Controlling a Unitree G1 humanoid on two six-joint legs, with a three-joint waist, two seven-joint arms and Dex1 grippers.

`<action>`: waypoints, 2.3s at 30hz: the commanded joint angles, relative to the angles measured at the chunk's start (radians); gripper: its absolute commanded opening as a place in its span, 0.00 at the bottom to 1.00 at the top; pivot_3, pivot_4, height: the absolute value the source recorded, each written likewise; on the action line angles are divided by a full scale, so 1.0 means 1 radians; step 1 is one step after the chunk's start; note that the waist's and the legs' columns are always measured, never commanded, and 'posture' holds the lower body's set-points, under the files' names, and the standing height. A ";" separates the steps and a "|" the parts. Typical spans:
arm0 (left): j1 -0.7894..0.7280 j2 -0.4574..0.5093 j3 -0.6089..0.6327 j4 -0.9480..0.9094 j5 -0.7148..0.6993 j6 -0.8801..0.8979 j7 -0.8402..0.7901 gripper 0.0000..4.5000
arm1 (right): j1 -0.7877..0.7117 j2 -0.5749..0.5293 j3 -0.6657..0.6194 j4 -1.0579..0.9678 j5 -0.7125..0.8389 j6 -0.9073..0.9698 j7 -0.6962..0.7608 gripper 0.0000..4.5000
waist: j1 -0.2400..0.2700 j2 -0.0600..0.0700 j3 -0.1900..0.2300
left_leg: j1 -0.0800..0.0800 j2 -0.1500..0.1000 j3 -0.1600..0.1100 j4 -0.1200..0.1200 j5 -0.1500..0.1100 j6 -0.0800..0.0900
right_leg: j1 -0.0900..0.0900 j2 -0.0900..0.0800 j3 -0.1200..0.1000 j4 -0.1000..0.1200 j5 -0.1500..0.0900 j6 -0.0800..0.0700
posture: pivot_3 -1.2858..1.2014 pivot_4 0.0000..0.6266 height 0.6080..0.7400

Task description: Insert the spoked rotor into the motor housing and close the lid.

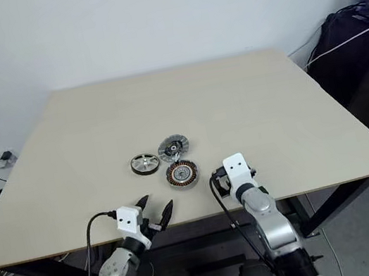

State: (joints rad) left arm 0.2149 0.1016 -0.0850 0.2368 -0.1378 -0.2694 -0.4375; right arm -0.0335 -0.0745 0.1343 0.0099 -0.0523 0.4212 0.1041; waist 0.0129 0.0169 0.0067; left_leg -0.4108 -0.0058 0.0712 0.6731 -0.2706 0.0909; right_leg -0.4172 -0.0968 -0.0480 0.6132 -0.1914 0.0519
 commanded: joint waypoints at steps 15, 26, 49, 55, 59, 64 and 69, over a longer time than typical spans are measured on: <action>-0.036 -0.011 0.006 -0.014 -0.008 -0.002 0.006 0.99 | -0.153 0.035 -0.094 0.213 0.049 0.012 -0.022 1.00 | -0.002 0.000 0.000 | 0.000 -0.001 0.000 0.000 0.000 0.000 | 0.001 0.001 0.000 0.000 0.000 0.000 | 0.52 0.00 1.00; -0.039 -0.008 0.005 -0.013 -0.005 0.001 0.002 1.00 | -0.180 0.057 -0.075 0.272 0.037 0.012 -0.029 0.87 | -0.024 0.000 0.000 | 0.002 -0.001 0.000 0.000 0.000 0.000 | 0.002 0.001 0.000 0.001 0.000 0.000 | 0.52 0.00 1.00; -0.040 -0.014 0.016 -0.014 -0.018 0.012 -0.003 1.00 | -0.158 0.050 0.025 0.027 0.026 0.059 0.026 0.15 | -0.025 0.002 0.001 | 0.000 -0.001 0.000 0.000 0.000 0.000 | -0.001 0.000 0.001 0.001 0.000 0.000 | 0.52 0.00 1.00; -0.039 -0.018 0.017 -0.016 -0.019 0.012 -0.006 1.00 | -0.202 0.060 0.105 0.011 0.001 0.084 0.060 0.15 | -0.024 0.002 0.001 | 0.000 -0.001 0.000 0.000 0.000 0.000 | -0.001 0.000 0.000 0.001 0.000 0.000 | 0.52 0.00 1.00; -0.038 -0.020 0.021 -0.019 -0.020 0.013 -0.004 1.00 | -0.241 0.072 0.152 0.060 -0.018 0.077 0.075 0.15 | -0.024 0.002 0.000 | 0.000 -0.001 0.000 0.000 0.000 0.000 | -0.001 0.000 0.000 0.001 0.000 0.000 | 0.52 0.00 1.00; -0.041 -0.021 0.028 -0.018 -0.021 0.014 -0.003 1.00 | -0.285 0.098 0.200 0.144 -0.033 0.054 0.097 0.15 | -0.025 0.001 0.001 | 0.000 -0.001 0.000 0.000 0.000 0.000 | -0.001 0.000 0.000 0.001 0.000 0.000 | 0.52 0.00 1.00; -0.042 -0.022 0.035 -0.019 -0.024 0.015 -0.003 1.00 | -0.302 0.111 0.230 0.204 -0.044 0.028 0.117 0.15 | -0.025 0.001 0.001 | 0.000 -0.001 0.000 0.000 0.000 0.000 | -0.001 0.000 0.000 0.001 0.000 0.000 | 0.52 0.00 1.00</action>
State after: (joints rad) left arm 0.1864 0.0822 -0.0546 0.2371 -0.1487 -0.2483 -0.4379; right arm -0.3062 0.0270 0.3605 0.2193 -0.0911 0.4806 0.2159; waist -0.0119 0.0184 0.0072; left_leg -0.4111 -0.0068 0.0709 0.6727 -0.2704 0.0909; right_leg -0.4179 -0.0969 -0.0481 0.6140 -0.1910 0.0518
